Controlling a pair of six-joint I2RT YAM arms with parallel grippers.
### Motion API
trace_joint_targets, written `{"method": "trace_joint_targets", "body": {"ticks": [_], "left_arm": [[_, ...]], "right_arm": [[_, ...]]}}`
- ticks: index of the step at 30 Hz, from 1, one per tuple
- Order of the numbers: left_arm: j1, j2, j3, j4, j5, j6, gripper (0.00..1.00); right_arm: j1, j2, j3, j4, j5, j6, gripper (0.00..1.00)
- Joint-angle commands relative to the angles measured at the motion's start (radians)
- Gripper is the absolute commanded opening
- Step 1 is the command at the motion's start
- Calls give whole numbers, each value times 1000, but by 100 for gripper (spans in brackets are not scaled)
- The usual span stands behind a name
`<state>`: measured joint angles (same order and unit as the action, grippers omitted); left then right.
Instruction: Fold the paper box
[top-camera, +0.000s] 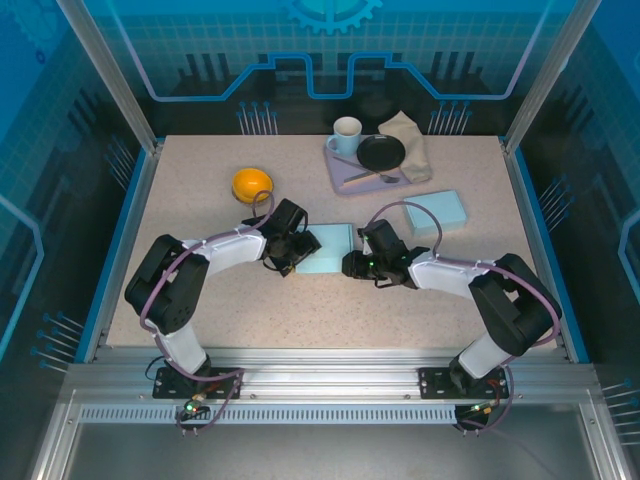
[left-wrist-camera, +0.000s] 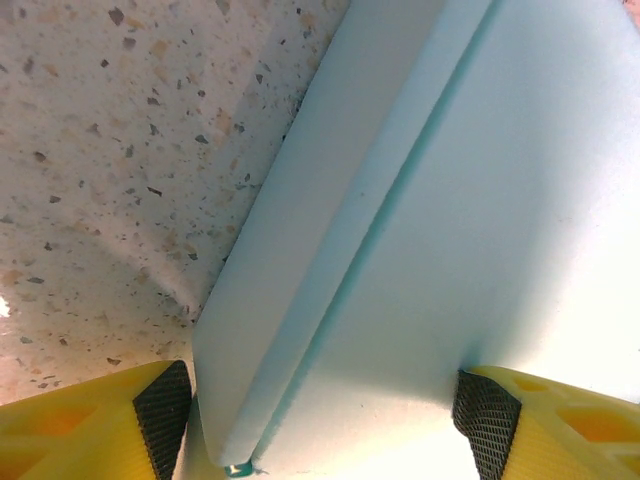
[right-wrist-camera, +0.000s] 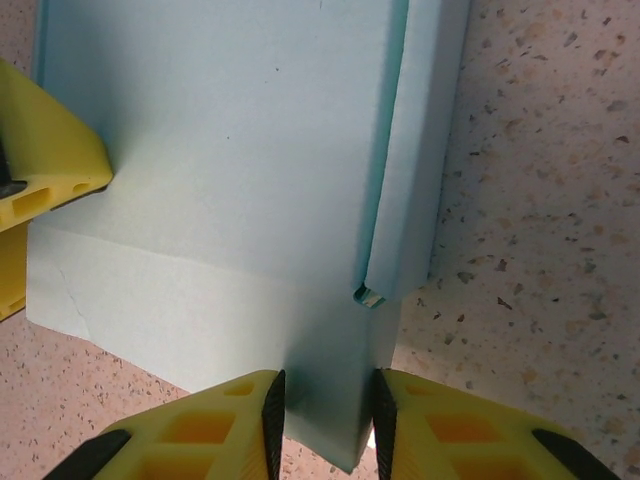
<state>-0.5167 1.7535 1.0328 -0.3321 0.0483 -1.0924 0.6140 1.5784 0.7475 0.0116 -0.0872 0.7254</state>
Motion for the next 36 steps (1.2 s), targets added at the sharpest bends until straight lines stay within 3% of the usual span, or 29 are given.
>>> {"method": "trace_joint_targets", "body": {"ticks": [1,12,24,36], "left_arm": [[-1,75,-40,-134,-32,14,75],[1,79,-43,-131,-31,11,75],[-1,84,-37,-133,-29,10,75],[1,90,-41,-126,-22,9,75]], "right_arm": [[-3,-35,40,8,-49,-3,31],[-3,-16,25,15,48,-120,30],[-5,13,7,75,-10,-87,29],[-3,46,-38,124,11,-112,28]]}}
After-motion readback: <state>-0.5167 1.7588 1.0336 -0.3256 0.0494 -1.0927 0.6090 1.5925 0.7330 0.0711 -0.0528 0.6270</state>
